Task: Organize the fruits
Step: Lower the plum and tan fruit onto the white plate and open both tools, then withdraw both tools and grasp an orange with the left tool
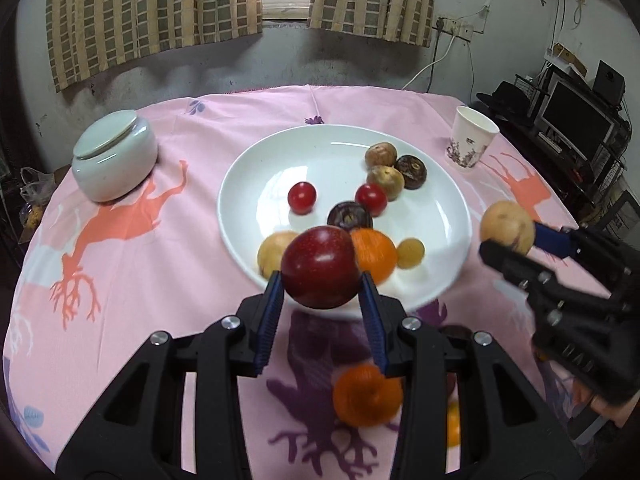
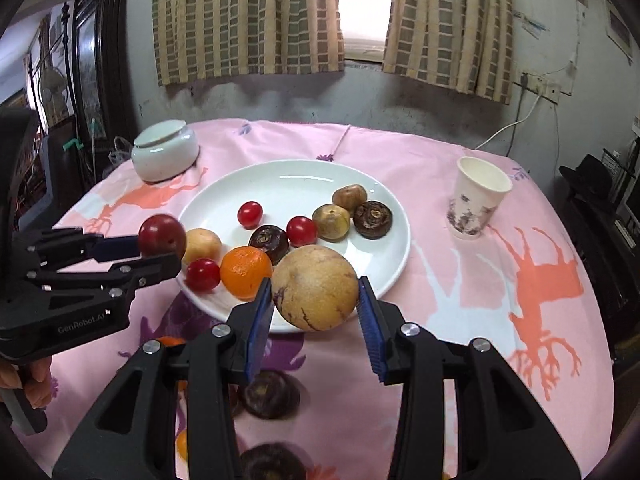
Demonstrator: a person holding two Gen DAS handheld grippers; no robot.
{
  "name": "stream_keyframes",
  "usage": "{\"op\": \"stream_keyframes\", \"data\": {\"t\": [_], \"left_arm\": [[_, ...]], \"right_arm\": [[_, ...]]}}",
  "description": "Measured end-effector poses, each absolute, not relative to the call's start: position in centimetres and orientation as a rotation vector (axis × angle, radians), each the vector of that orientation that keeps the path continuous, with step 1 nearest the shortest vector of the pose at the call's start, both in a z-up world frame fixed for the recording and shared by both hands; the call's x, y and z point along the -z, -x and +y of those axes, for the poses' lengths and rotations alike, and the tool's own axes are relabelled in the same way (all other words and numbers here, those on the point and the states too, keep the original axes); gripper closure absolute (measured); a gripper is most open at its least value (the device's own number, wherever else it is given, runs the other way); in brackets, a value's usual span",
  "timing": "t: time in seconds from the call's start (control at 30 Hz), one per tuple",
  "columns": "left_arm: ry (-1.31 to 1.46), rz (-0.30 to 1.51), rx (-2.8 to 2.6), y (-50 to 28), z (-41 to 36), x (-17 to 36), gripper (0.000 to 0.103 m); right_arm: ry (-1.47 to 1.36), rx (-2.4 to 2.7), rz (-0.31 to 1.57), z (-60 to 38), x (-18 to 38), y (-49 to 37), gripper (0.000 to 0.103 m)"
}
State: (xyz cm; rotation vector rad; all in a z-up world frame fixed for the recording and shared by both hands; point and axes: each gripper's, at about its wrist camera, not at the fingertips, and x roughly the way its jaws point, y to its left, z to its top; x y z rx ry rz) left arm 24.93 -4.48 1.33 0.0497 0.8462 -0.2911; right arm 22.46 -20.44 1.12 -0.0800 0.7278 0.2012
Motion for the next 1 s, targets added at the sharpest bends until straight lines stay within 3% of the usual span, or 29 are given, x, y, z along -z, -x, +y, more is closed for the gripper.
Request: {"op": "stream_keyframes", "data": {"t": [0.27, 0.33, 0.37, 0.4, 1.0], "left_arm": [[-0.030, 0.880, 0.289, -28.7, -5.0, 0.5, 0.062], [-0.019, 0.834, 0.263, -28.8, -4.8, 0.1, 0.034], [-0.016, 0.817, 0.236, -28.7, -4.7, -0.1, 0.014], [-0.012, 0.786, 0.214, -28.4, -4.5, -0.6, 0.013], [0.030, 0.772, 0.236, -18.0, -2.7, -3.4, 0.013]], "right_arm": [[0.127, -0.214, 0.796, -19.7, 1.9, -26.1, 0.060], [0.164, -0.205, 0.799, -19.2, 2.1, -26.5, 0.054], [0.173, -0.186, 0.781, -19.1, 2.1, -26.3, 0.050], [0.176, -0.177, 0.761, -19.2, 1.9, -26.1, 0.045], [-0.019, -0.188, 0.739, -25.1, -1.1, -15.7, 0.045]]}}
